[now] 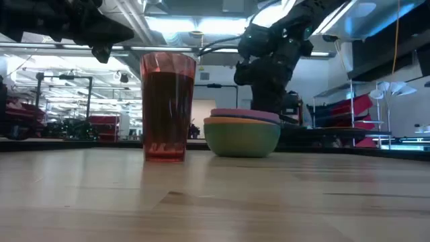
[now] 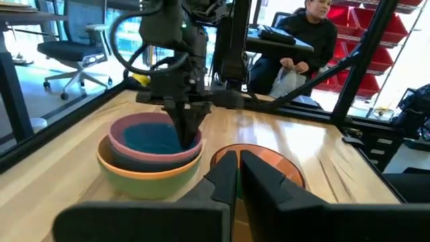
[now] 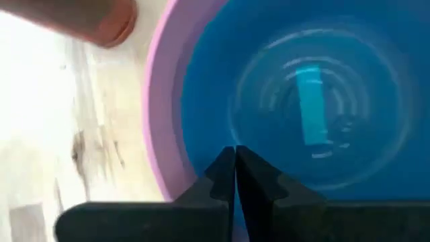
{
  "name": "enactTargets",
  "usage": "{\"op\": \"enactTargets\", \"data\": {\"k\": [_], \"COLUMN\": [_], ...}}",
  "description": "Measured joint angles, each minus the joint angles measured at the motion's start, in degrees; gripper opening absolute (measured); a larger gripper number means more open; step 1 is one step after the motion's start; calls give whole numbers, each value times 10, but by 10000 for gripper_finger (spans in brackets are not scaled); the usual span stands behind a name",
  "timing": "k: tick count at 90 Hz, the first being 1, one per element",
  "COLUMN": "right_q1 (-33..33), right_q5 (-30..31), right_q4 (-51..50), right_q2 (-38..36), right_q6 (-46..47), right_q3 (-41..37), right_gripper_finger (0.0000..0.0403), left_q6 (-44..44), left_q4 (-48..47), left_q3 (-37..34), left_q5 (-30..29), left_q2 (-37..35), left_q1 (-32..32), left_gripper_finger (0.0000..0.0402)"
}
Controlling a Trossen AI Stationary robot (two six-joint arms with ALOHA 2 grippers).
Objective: Nest bowls inside each other
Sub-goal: Adjust the stacked bowls on the table
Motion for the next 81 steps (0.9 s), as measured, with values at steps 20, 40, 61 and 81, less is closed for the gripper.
{"op": "enactTargets", "data": {"k": [20, 40, 61, 81], "right_q1": [25, 47, 68, 91], "right_q5": [-21, -22, -28, -43], "right_q4": [-6, -20, -34, -41], "right_q2": [0, 0, 0, 0], "right_q6": [2, 14, 22, 33], "right_q3": [0, 0, 0, 0], "right_gripper_finger": [0, 0, 0, 0], "left_q6": [-1, -1, -1, -1], "left_q4": [0, 0, 1, 1], "left_q3": [0, 0, 0, 0], "left_q5": [0, 0, 0, 0], "left_q2": [0, 0, 0, 0], "left_q1": [0, 0, 0, 0], "left_gripper_finger": [0, 0, 0, 0]}}
